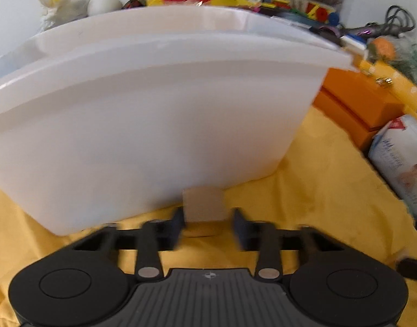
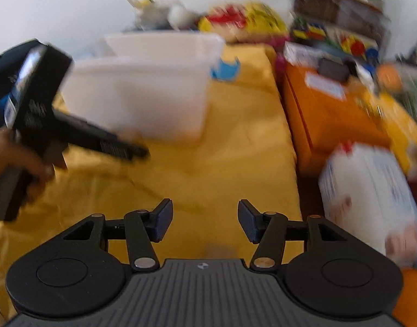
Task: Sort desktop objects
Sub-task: 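Grasp a wooden cube with the left tool while the right tool grasps another wooden cube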
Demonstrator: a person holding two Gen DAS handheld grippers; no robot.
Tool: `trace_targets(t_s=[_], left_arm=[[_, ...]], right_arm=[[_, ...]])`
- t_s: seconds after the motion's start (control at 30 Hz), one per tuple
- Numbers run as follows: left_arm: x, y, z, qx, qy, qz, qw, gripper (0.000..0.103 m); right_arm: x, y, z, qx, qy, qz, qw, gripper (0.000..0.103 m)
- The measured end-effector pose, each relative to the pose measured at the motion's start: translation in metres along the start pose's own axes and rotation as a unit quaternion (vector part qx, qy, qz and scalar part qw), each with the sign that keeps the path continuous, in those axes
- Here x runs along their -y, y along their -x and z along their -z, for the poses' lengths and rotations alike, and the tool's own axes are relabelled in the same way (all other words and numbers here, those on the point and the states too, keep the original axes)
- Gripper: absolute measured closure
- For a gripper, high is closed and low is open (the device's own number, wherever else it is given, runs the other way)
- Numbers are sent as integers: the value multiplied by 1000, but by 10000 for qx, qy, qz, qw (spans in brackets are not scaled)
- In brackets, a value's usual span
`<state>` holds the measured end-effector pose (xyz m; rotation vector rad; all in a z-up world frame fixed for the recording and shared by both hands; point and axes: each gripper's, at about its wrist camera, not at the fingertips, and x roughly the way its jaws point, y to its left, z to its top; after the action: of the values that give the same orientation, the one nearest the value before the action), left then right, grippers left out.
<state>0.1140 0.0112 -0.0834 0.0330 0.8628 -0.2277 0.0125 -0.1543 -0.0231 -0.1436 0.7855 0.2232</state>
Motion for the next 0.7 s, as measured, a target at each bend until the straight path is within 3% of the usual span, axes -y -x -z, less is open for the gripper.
trace_targets(t_s=[0.33,0.4,0.47,0.5,0.7], left_arm=[[3,67,50,123,-338,59,9993,71],[1,77,59,94,-261,34,9996,71],[-7,87,66,21,-126,17,9999,71],[-10,92,71,10,-53,-8,10000,71],[-13,116,60,271,9,-196,9994,71]], right_arm=[[7,-18,26,-531,-223,18,9983,51],[5,-21,29,-632,-229,2,9977,54],[2,-25,32,-731,-175,53,9972,70],[0,-26,32,-759,-118,6,9970,70],[-26,-22,9,-477,391,-499,9969,70]])
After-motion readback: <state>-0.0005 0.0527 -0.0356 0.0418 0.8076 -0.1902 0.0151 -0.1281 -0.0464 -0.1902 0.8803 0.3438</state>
